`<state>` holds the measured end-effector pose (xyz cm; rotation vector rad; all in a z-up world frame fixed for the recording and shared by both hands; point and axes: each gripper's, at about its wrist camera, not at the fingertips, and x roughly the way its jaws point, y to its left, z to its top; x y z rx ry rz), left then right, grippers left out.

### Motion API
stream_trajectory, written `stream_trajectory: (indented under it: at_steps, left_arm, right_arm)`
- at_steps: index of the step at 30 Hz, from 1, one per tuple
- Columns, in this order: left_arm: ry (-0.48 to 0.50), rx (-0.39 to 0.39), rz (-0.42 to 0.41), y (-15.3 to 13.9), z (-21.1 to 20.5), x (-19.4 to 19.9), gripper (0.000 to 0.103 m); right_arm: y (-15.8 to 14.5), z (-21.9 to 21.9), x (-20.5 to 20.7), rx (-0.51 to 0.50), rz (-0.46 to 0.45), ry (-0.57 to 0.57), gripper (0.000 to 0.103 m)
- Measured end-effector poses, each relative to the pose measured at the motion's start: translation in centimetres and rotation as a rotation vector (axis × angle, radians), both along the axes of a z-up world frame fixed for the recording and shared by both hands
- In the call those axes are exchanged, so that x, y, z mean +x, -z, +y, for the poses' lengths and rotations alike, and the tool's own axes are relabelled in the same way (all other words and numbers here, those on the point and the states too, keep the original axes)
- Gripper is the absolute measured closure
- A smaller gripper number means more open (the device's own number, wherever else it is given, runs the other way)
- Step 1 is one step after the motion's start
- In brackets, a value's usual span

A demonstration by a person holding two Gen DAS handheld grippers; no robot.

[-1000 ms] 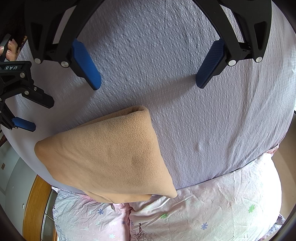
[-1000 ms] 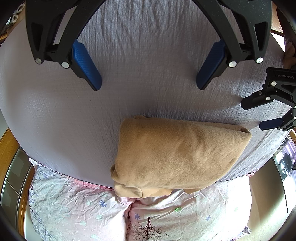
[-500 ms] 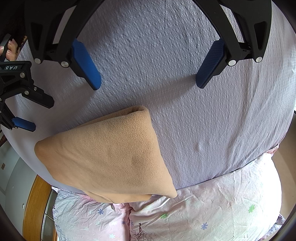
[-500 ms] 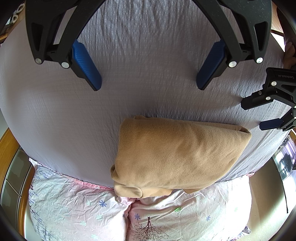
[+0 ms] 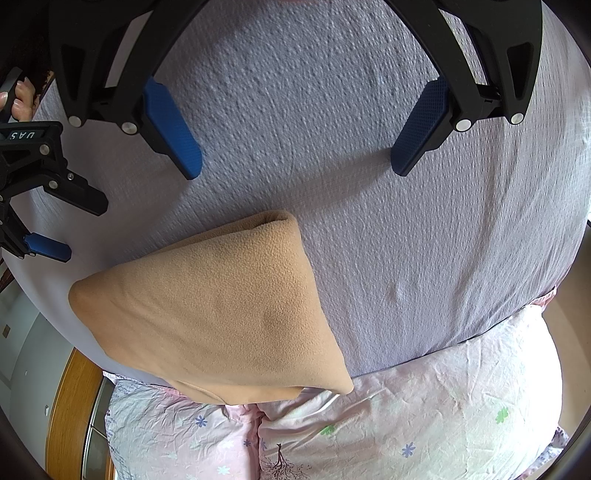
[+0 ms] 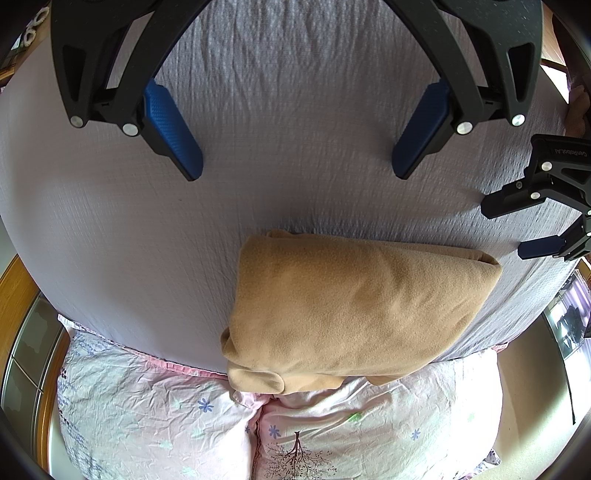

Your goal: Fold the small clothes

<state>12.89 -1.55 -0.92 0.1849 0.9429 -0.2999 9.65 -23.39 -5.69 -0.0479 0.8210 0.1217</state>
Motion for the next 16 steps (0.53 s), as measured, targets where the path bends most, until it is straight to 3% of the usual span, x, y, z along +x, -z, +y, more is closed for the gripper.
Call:
stream_trajectory:
  at_steps: [16]
  left_arm:
    - [0.000,0.001,-0.002,-0.11,-0.07,-0.07,0.001]
  right_arm:
    - [0.03,0.01,-0.02,0.001,-0.001,0.000,0.002]
